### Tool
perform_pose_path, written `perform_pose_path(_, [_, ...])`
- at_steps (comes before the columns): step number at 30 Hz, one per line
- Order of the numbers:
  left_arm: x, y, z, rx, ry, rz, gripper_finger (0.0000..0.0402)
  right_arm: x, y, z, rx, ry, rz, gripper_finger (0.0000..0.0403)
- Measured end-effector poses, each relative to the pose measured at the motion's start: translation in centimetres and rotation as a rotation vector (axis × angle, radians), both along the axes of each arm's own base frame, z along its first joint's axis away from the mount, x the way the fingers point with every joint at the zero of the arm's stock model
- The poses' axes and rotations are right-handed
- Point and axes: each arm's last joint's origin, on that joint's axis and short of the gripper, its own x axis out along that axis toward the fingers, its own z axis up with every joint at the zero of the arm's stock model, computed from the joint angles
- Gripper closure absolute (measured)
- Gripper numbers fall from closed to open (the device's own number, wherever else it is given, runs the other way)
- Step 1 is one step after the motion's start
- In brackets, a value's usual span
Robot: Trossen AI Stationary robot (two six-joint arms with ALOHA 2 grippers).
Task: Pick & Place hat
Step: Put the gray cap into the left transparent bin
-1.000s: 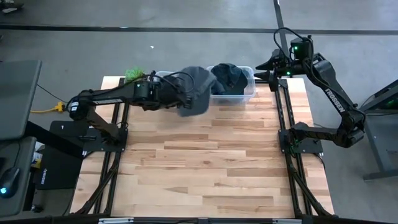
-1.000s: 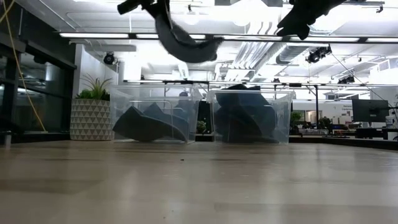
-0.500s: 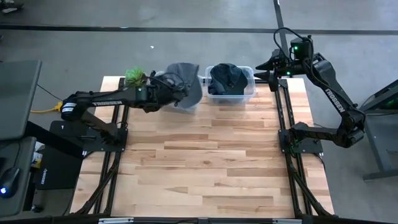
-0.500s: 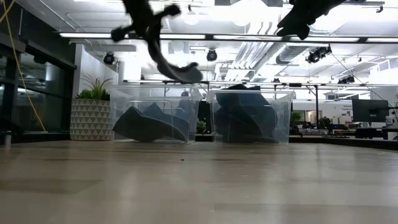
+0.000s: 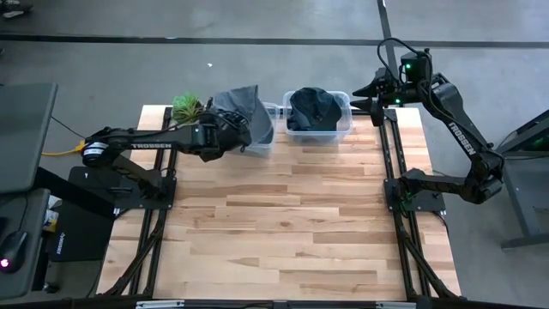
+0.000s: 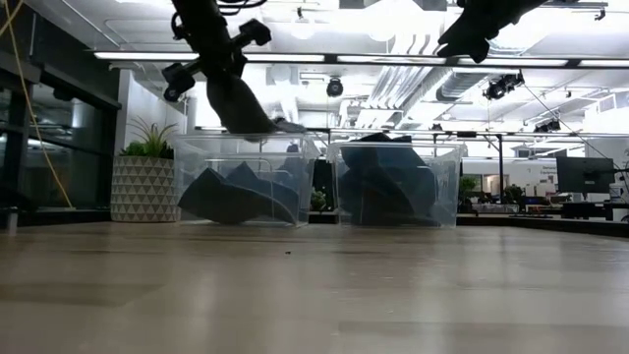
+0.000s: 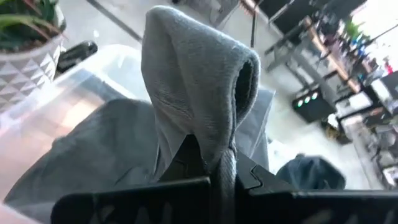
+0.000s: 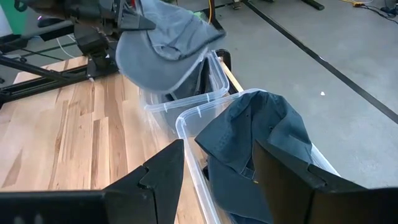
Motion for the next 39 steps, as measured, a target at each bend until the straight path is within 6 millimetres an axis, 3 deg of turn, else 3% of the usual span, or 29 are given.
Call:
perform_pose_path(10, [0.2,0.1,0.5,0.067,-0.049,0.048,0.0401,0.2,0.0,-0.2,0.007,-0.004,0.003,0.0217])
perform_pose_path(15, [0.4,0.2,0.8,0.098,-0.071,0.065,0.0401,1.6,-0.5,-1.9,0.099,-0.119,0.074,0.0217])
perform_pose_path(26, [0.6,0.3,1.2,0.142,-0.108,0.095,0.0402,6.6,-0.5,-7.2,0.352,-0.564,0.149,0.0217])
perform_pose_path(32, [1.2,0.4,2.0,0.18,-0.149,0.081,0.0401,10.3,0.1,-9.6,0.435,-0.554,0.103,0.0217])
perform_pose_path(39, [1.5,0.5,2.6,0.22,-0.144,0.085,0.0401,14.7,0.1,-8.9,0.477,-0.535,0.151,0.0217])
